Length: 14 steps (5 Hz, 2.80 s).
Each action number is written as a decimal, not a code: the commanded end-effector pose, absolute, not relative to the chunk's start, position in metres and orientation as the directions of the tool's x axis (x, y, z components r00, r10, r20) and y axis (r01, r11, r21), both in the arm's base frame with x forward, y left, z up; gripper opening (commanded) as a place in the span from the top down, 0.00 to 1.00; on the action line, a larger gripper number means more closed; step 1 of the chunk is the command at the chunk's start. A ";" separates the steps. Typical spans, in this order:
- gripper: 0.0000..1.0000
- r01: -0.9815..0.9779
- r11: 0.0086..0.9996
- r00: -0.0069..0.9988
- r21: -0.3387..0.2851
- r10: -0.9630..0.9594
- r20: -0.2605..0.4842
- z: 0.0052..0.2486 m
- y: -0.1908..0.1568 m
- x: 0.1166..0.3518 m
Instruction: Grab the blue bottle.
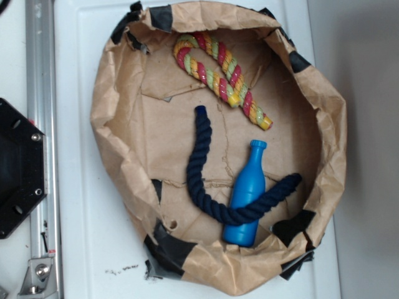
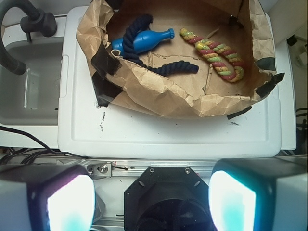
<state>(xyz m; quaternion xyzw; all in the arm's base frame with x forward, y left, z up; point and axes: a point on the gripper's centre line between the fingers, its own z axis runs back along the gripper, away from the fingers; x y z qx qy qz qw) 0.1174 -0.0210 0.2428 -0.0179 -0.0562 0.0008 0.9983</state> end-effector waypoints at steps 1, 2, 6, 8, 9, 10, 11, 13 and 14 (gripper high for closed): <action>0.00 0.000 0.999 0.994 -0.036 0.004 0.112 0.243 -0.021 0.117; 0.00 -0.026 0.999 1.000 -0.043 0.026 0.005 0.205 0.001 0.144; 0.00 -0.771 0.595 0.554 -0.228 0.803 0.221 0.108 0.014 0.283; 0.00 -0.719 0.670 0.646 -0.183 0.742 0.180 0.070 -0.006 0.299; 0.00 -0.693 0.695 0.685 -0.191 0.717 0.128 0.060 -0.024 0.289; 0.00 -0.662 0.723 0.721 -0.198 0.686 0.096 0.066 -0.041 0.281; 0.00 -0.635 0.748 0.750 -0.194 0.657 0.078 0.064 -0.055 0.284; 0.00 -0.573 0.815 0.813 -0.081 0.578 0.072 0.050 -0.061 0.317; 0.26 -0.596 0.801 0.799 -0.054 0.598 0.066 0.050 -0.060 0.314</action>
